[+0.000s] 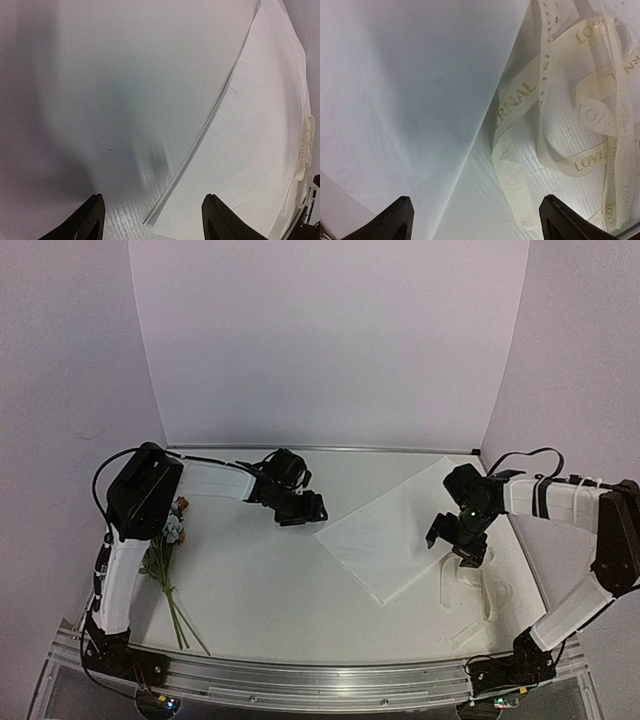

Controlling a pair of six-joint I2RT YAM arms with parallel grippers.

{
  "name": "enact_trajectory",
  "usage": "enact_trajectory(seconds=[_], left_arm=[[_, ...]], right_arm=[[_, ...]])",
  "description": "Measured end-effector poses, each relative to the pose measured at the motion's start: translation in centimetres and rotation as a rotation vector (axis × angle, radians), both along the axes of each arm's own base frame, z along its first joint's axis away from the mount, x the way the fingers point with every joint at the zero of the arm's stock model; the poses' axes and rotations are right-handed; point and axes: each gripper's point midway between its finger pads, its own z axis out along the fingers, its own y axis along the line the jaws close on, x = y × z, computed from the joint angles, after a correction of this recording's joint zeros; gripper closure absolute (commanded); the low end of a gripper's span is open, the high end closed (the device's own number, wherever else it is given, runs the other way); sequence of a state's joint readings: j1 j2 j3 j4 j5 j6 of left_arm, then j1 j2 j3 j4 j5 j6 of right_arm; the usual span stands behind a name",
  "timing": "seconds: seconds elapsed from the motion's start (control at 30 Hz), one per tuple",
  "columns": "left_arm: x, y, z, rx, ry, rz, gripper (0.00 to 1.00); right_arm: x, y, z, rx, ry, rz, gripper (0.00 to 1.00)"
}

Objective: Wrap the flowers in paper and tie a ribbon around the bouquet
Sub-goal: Pick up the folded wrapping paper from the center of the board.

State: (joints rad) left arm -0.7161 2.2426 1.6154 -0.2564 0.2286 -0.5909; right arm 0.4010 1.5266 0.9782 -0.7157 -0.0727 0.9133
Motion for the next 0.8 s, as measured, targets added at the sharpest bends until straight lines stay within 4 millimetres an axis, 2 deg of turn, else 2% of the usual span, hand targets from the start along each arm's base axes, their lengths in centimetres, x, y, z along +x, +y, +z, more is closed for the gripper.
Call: enact_trajectory(seconds=[0.1, 0.3, 0.6, 0.8], left_arm=[[-0.5, -0.7, -0.5, 0.014, -0.004, -0.027, 0.45], [-1.6, -1.9, -0.8, 0.031, -0.004, -0.068, 0.55], [-3.4, -2.7, -1.6, 0.074, 0.003, -0.085, 0.99], [-4.3, -1.3, -2.0, 0.085, 0.008, -0.04, 1.0]], right_arm=[[-0.4, 1.3, 0.0, 0.006, -0.015, 0.013, 0.12], [-0.8, 1.5, -1.6, 0.024, -0.014, -0.037, 0.15], [-0.2, 2.4, -4.3, 0.056, 0.016, -0.074, 0.25], [-0.3, 3.1, -5.1, 0.073, 0.038, -0.073, 0.34]])
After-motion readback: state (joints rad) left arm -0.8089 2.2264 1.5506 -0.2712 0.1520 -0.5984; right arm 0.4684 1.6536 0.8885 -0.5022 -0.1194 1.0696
